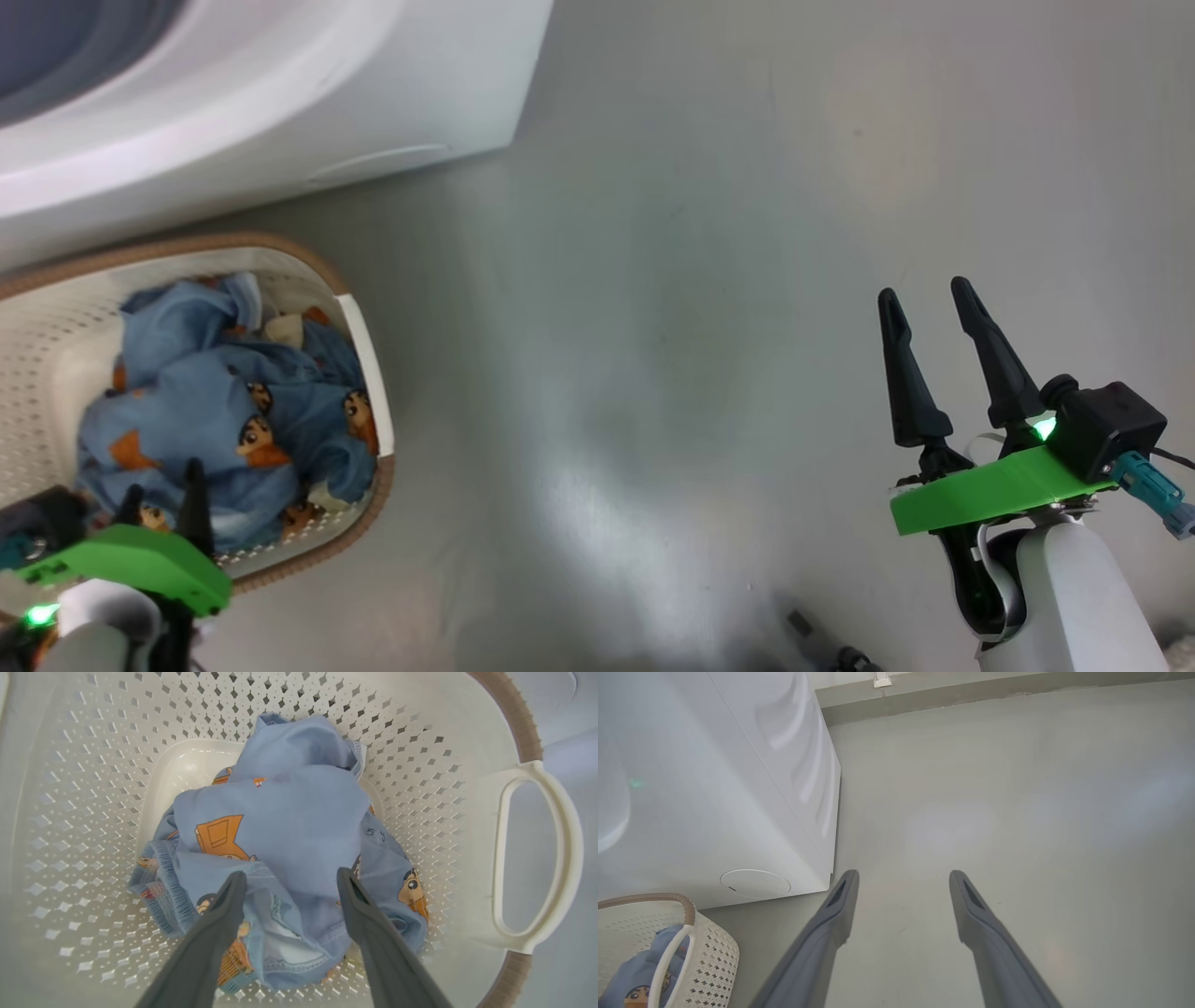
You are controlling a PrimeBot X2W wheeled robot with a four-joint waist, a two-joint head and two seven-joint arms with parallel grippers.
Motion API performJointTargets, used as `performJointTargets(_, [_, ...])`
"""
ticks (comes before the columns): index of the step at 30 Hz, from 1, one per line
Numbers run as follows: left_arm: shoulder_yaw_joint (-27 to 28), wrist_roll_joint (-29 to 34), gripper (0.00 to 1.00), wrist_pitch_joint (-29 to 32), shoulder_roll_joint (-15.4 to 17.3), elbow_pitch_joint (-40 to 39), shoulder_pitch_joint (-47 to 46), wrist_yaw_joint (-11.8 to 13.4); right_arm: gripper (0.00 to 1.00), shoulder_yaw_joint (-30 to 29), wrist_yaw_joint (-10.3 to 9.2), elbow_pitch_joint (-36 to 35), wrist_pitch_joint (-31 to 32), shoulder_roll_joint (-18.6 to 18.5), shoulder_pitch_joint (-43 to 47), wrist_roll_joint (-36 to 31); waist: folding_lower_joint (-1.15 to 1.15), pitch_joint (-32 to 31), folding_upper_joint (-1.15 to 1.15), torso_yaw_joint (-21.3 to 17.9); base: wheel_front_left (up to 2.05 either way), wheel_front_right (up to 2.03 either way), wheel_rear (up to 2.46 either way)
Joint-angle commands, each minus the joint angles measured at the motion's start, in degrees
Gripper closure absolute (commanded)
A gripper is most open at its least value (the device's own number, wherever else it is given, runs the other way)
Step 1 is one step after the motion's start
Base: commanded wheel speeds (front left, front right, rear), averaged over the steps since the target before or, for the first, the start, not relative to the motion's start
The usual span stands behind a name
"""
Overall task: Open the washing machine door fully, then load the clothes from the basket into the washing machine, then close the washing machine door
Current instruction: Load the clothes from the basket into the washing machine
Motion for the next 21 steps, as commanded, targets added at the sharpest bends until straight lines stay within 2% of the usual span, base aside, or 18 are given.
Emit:
performJointTargets(1, [1.75, -0.94, 0.0, 0.23, 2.73, 0.85, 0.21, -0.17, 0.0, 1.3, 0.09, -1.35, -0.68, -0.29, 0.01, 0.6, 0.0, 1.68, 0.0, -0.98, 0.0, 0.0, 0.0])
performJointTargets(8, [1.85, -1.58, 0.0, 1.32, 3.76, 4.76, -2.26, 0.44, 0.0, 1.39, 0.09, -1.55, -0.68, -0.29, -0.7, 1.6, 0.0, 3.74, 0.0, -1.34, 0.0, 0.0, 0.0])
performJointTargets(21, [1.52, -5.62, 0.0, 4.71, 4.13, 5.85, -6.91, -0.1, 0.0, 2.08, 0.09, -1.87, -0.68, -0.29, -1.92, 2.72, 0.0, 7.48, 0.0, -2.17, 0.0, 0.0, 0.0])
